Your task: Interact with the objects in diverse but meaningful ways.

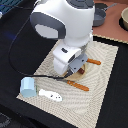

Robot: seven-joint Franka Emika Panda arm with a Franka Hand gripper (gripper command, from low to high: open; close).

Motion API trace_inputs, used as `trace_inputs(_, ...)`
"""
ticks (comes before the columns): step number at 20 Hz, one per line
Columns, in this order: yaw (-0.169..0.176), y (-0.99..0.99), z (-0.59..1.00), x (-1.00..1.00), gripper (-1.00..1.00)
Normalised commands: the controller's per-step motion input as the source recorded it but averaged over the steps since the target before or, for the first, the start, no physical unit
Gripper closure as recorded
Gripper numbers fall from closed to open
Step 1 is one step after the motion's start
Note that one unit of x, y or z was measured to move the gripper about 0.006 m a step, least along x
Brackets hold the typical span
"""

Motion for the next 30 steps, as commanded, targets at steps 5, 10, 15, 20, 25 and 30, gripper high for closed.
trace_inputs(5,-0.023,-0.03,0.6,-0.16,1.0)
trace_inputs(10,-0.047,-0.12,0.98,-0.3,1.0)
trace_inputs(15,-0.008,-0.1,0.26,-0.69,1.0)
trace_inputs(20,-0.002,-0.1,-0.4,-0.89,1.0)
trace_inputs(25,-0.009,0.0,-0.79,-0.92,1.0)
trace_inputs(30,-0.028,0.0,-0.75,-0.83,1.0)
